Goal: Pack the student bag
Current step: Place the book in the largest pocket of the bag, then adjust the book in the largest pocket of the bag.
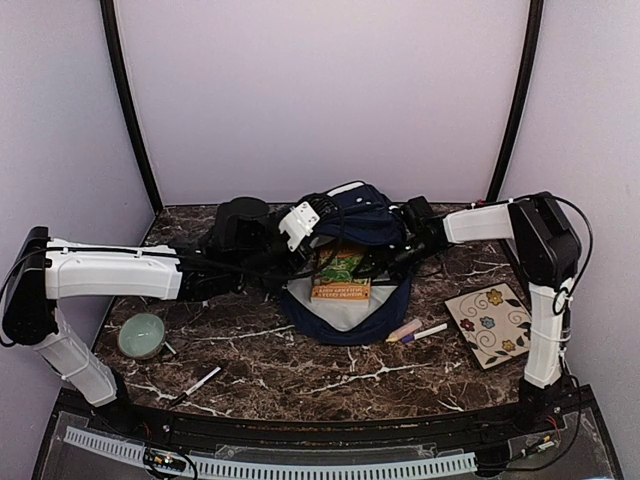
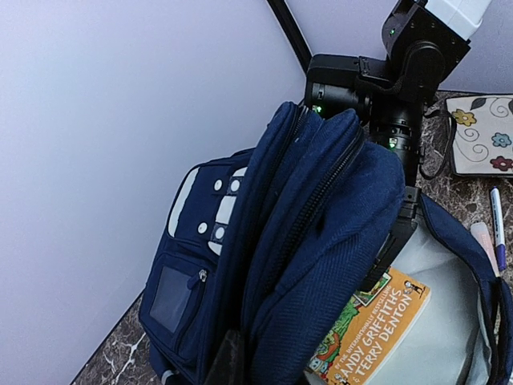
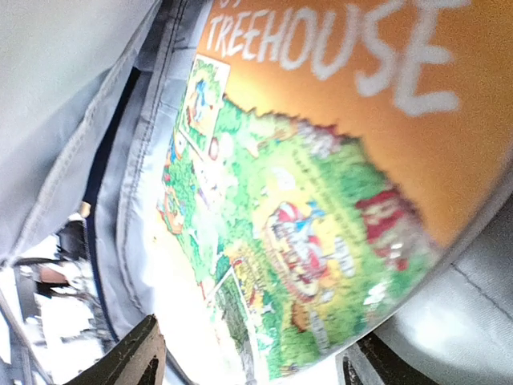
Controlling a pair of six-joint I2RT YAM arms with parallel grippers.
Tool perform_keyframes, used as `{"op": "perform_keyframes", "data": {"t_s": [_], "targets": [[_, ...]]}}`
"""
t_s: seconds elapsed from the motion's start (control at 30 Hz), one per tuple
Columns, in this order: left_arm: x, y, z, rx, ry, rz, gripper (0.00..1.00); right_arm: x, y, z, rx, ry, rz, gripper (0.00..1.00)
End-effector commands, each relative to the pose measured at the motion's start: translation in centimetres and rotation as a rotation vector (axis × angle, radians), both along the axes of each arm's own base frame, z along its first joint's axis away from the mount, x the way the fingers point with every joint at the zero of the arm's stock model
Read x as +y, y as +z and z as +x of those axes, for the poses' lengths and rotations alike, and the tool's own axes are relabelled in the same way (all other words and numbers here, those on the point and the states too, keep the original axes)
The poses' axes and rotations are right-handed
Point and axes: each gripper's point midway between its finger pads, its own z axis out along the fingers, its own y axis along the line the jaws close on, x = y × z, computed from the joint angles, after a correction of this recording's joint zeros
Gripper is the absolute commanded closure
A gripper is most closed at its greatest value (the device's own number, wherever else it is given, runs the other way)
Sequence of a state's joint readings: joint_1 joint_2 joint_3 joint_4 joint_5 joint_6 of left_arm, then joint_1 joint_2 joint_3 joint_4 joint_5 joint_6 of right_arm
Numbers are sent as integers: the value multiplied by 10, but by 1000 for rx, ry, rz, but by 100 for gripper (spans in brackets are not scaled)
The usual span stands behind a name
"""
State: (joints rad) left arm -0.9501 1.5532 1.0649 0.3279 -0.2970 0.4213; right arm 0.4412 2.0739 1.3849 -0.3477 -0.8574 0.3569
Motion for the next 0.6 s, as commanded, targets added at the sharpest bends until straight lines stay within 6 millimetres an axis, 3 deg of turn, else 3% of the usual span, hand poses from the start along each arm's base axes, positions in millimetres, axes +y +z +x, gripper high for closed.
{"op": "perform_keyframes", "data": {"t_s": [0.0, 0.13, 0.23, 0.33, 0.57], "targets": [[10, 62, -1, -108, 30, -160, 100, -28, 4, -21, -125, 92, -149, 27], [9, 61, 0, -109, 38, -160, 100, -34, 2, -42, -160, 177, -145, 22], [6, 58, -1, -97, 23, -183, 100, -17, 21, -72, -85, 277, 75, 23], [2, 56, -1, -79, 10, -209, 100, -1, 33, -87, -41, 310, 191, 33], [-7, 56, -2, -49, -19, -227, 100, 23, 38, -97, -44, 374, 203, 64]]}}
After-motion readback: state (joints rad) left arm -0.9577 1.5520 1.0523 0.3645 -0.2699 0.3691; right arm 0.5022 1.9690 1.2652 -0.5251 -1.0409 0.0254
